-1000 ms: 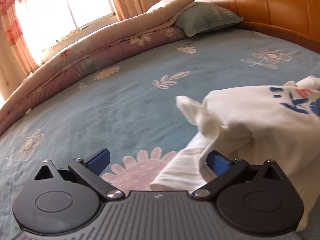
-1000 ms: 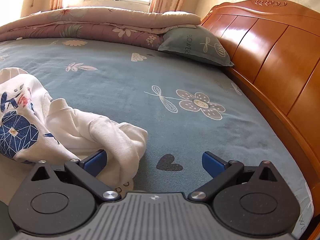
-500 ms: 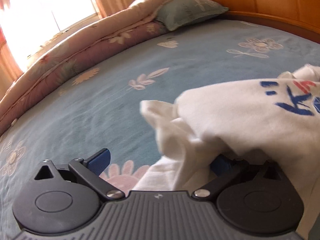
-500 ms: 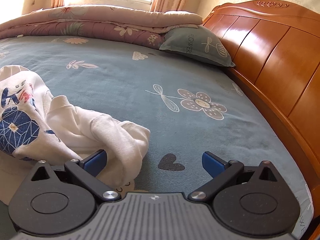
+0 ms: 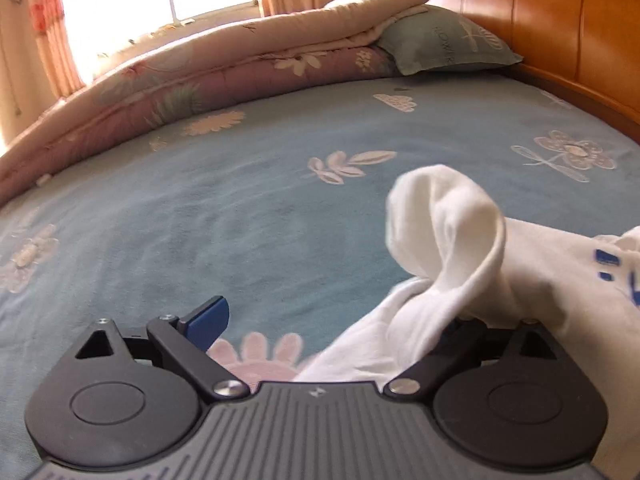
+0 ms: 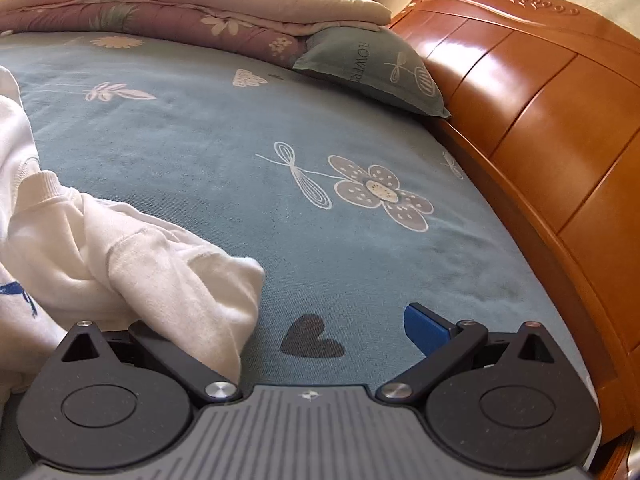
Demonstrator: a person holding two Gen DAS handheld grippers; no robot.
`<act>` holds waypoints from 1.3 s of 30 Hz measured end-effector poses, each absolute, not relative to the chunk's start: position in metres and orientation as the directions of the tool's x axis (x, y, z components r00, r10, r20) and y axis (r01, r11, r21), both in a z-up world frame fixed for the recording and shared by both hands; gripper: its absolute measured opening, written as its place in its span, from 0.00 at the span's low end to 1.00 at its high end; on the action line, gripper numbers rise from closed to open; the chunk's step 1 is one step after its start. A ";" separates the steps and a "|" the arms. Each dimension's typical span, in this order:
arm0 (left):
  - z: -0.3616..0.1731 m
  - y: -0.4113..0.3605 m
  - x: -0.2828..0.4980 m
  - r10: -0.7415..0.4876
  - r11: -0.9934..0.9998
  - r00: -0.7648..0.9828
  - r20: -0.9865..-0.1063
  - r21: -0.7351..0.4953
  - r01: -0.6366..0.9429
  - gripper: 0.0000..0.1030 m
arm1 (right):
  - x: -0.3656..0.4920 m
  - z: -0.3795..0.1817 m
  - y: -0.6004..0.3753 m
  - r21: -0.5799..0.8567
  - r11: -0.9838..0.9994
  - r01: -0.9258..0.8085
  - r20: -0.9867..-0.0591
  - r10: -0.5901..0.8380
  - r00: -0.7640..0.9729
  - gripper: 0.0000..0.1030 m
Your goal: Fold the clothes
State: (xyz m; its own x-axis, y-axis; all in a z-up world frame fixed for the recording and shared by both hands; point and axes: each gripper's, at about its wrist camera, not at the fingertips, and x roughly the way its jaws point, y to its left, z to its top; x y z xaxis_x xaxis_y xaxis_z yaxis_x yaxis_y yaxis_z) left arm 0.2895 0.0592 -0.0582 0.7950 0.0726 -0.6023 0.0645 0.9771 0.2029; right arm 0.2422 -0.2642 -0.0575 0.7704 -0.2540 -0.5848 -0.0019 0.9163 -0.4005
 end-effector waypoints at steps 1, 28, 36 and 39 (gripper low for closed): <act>-0.055 0.064 0.291 0.117 0.976 0.807 -0.579 0.219 0.016 0.90 | 0.244 -0.053 -0.265 -0.413 0.911 0.022 -0.556 -0.271 0.785 1.00; -0.008 0.221 0.364 0.471 0.881 0.770 -0.430 0.279 -0.383 0.85 | 0.393 0.019 -0.238 -0.526 0.845 0.096 -0.231 -0.250 0.940 1.00; -0.063 0.228 0.399 0.383 0.923 0.683 -0.622 0.279 -0.264 0.85 | 0.452 -0.069 -0.250 -0.534 0.844 -0.047 -0.516 -0.281 0.810 1.00; -0.058 0.237 0.404 0.425 0.905 0.676 -0.602 0.294 -0.307 0.86 | 0.462 -0.064 -0.257 -0.491 0.869 -0.066 -0.538 -0.243 0.807 1.00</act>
